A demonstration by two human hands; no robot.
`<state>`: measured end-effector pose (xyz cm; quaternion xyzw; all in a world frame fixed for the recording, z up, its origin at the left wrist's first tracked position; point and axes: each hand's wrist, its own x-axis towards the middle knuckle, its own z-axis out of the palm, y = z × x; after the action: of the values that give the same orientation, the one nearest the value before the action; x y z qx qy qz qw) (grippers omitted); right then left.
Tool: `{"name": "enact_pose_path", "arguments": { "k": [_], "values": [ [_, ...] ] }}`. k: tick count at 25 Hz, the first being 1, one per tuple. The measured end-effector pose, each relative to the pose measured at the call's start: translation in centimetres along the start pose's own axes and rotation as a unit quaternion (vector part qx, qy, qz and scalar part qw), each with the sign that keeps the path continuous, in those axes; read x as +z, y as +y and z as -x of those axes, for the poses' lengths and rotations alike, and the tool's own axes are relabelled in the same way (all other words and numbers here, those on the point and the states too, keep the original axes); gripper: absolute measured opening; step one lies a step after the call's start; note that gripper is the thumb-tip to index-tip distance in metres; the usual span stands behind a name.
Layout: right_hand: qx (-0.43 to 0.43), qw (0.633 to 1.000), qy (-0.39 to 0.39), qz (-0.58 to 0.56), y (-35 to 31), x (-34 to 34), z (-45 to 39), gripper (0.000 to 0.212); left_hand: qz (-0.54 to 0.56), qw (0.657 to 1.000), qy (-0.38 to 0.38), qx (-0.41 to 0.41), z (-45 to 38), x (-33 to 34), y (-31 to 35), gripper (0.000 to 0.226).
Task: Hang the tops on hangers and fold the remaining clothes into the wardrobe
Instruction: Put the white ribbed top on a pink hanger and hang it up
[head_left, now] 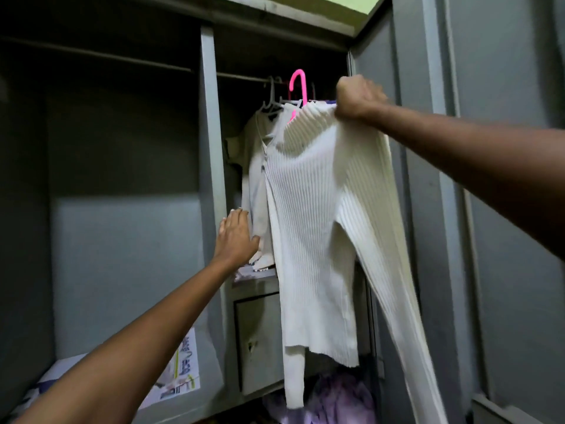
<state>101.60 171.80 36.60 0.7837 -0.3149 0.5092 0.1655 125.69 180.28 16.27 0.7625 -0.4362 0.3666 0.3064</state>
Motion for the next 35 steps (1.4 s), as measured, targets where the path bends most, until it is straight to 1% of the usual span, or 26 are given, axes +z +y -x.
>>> {"name": "enact_pose_path", "arguments": {
  "k": [3,6,8,10,13,15,20,24,31,35],
  "values": [
    [-0.006,1.0,0.012,-0.006,-0.9,1.9,-3.1,0.023,-0.039,0.999,0.023,0.021,-3.5,0.3,-0.5,0.065],
    [-0.01,0.999,0.011,-0.032,-1.7,4.2,-6.5,0.022,-0.07,0.995,0.061,0.045,-7.7,0.5,-1.1,0.065],
    [-0.017,0.999,0.017,-0.041,-2.3,5.8,-8.6,0.021,-0.103,0.99,0.071,0.062,-10.4,0.4,-1.2,0.065],
    [-0.019,0.998,0.03,-0.048,-2.6,7.5,-11.2,0.021,-0.145,0.982,0.093,0.075,-13.5,-0.1,-1.5,0.065],
    [-0.022,0.997,0.043,-0.054,-3.1,9.9,-14.6,0.019,-0.183,0.968,0.152,0.084,-17.4,-1.4,-2.2,0.062],
    [-0.02,0.996,0.052,-0.065,-3.5,11.3,-16.5,0.019,-0.209,0.959,0.169,0.085,-19.0,-2.3,-2.7,0.06],
    [-0.019,0.995,0.069,-0.072,-4.2,15.8,-20.9,0.018,-0.322,0.925,0.18,0.09,-20.5,-2.3,-3.4,0.049],
    [-0.026,0.994,0.074,-0.081,-5.3,18.3,-23.4,0.017,-0.374,0.907,0.18,0.065,-20.6,-1.8,-3.3,0.05],
    [-0.019,0.994,0.074,-0.08,-7.4,20.3,-25.4,0.015,-0.397,0.898,0.185,0.051,-20.7,-1.4,-3.7,0.051],
    [-0.016,0.994,0.063,-0.085,-8.0,21.6,-25.9,0.02,-0.398,0.896,0.19,0.052,-20.8,-1.3,-3.8,0.05]
  ]
}}
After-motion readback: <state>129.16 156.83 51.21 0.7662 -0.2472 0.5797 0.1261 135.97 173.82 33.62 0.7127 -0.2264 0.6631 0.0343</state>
